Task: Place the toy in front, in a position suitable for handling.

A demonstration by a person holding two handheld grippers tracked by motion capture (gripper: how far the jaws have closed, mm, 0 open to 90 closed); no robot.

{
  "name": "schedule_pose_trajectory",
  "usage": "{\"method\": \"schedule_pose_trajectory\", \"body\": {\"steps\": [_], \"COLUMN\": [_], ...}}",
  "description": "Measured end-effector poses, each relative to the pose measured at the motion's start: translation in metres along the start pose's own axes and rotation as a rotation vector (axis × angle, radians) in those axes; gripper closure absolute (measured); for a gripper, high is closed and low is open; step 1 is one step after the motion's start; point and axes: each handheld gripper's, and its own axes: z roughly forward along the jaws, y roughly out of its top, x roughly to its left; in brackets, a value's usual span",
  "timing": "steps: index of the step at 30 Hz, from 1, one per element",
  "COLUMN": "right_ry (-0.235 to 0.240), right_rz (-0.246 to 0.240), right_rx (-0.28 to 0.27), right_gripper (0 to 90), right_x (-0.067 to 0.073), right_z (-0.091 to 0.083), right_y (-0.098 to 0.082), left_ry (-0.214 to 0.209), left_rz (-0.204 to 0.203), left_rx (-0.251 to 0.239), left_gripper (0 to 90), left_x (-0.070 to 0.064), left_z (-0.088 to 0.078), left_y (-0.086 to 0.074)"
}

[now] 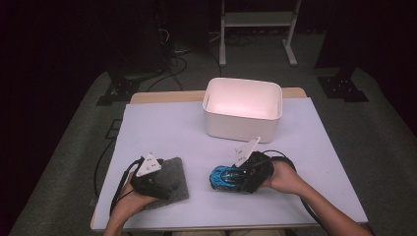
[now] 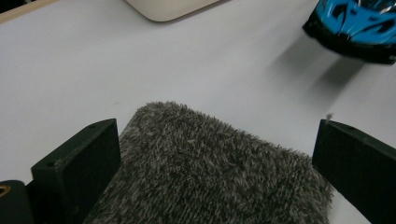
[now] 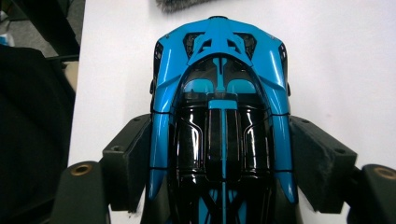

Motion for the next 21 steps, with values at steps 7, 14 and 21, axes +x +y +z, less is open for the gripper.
{"method": "schedule_pose_trajectory", "body": {"steps": [7, 14, 21], "right_ry": [0.029, 0.043, 0.044], "right_rz": [0.001, -0.028, -0.029], "right_rx": [0.025, 0.052, 0.026], "right_gripper": [27.0, 27.0, 26.0], "right_x": [-0.003, -0.002, -0.001], "right_z": [0.02, 0.035, 0.039], "right_y": [-0.005, -0.012, -0.016], "left_ry": [-0.007, -0.015, -0.022], "left_rz": [0.003, 0.016, 0.02], "left_rx": [0.006, 0.026, 0.034], "left_gripper": [0.8, 0.8, 0.8], "left_x": [0.0, -0.002, -0.003], "left_z": [0.001, 0.004, 0.006], "left_y": [-0.001, -0.002, -0.003]}}
